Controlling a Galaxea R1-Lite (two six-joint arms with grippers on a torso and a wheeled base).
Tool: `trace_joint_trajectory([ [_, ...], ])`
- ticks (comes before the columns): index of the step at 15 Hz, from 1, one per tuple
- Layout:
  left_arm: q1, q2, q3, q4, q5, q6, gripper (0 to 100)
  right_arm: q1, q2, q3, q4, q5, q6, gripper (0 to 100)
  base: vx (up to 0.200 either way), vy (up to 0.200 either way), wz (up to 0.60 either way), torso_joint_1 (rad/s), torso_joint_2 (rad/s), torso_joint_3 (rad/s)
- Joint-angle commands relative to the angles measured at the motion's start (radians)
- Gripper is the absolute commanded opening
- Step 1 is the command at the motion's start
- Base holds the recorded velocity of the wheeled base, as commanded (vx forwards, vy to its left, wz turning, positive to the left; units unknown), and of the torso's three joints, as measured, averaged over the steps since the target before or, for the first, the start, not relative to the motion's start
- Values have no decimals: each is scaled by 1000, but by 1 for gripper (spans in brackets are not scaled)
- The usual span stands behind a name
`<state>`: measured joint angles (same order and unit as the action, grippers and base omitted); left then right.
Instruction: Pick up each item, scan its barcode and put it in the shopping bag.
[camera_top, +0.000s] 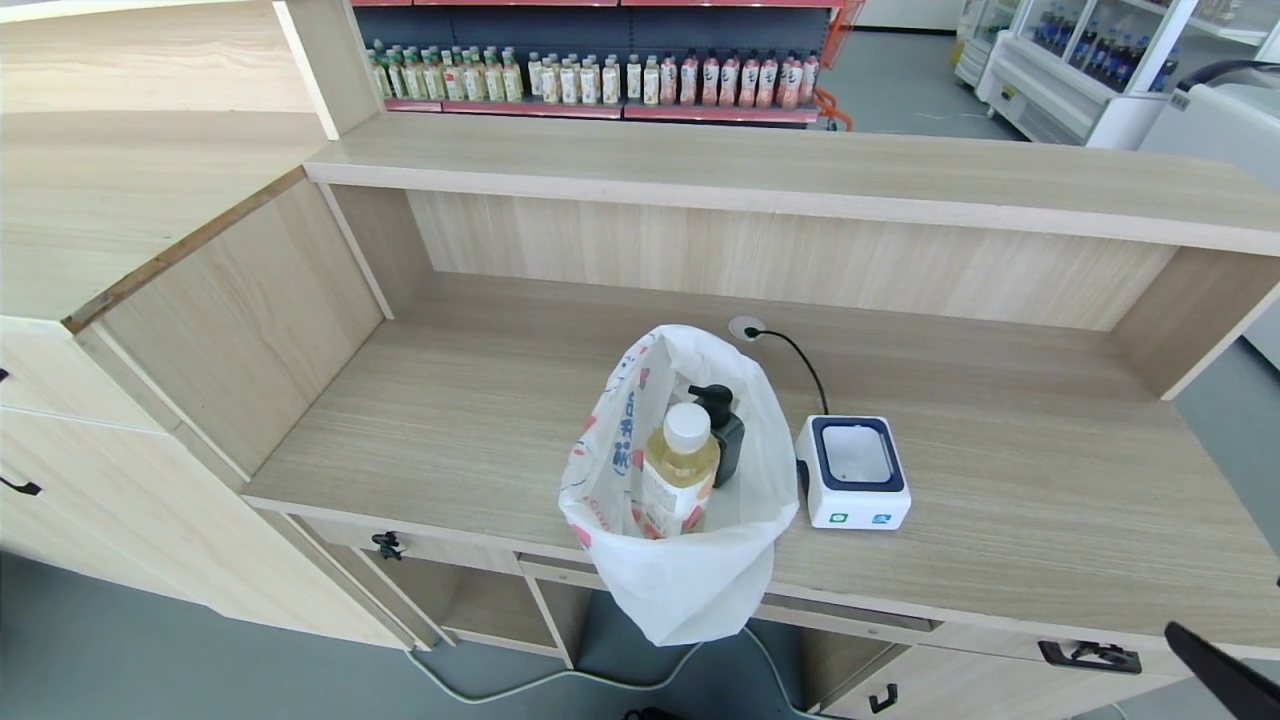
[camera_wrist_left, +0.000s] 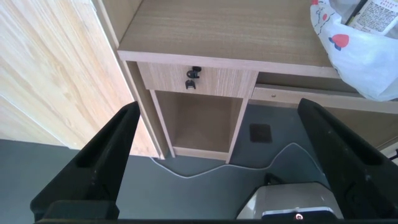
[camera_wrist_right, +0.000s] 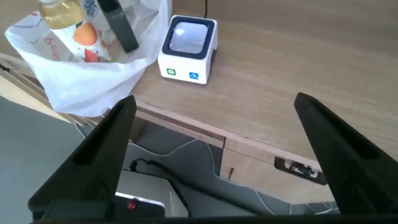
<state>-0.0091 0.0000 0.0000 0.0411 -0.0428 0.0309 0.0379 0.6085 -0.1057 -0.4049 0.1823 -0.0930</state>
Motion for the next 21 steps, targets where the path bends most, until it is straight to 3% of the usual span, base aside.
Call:
trace_joint_trajectory([
  [1, 0, 2, 0, 0, 0, 0, 100, -30, -228, 106, 18, -4, -42, 100, 0, 0, 0, 0, 0, 0],
  [11, 0, 2, 0, 0, 0, 0, 100, -30, -523, 106, 304, -153, -65, 100, 0, 0, -120, 0, 1, 1],
  [17, 0, 2, 0, 0, 0, 0, 100, -32, -609, 106, 370, -156, 78, 100, 0, 0, 0, 0, 0, 0],
  [21, 0, 2, 0, 0, 0, 0, 100, -32, -609, 106, 374, -167, 84, 100, 0, 0, 0, 0, 0, 0],
])
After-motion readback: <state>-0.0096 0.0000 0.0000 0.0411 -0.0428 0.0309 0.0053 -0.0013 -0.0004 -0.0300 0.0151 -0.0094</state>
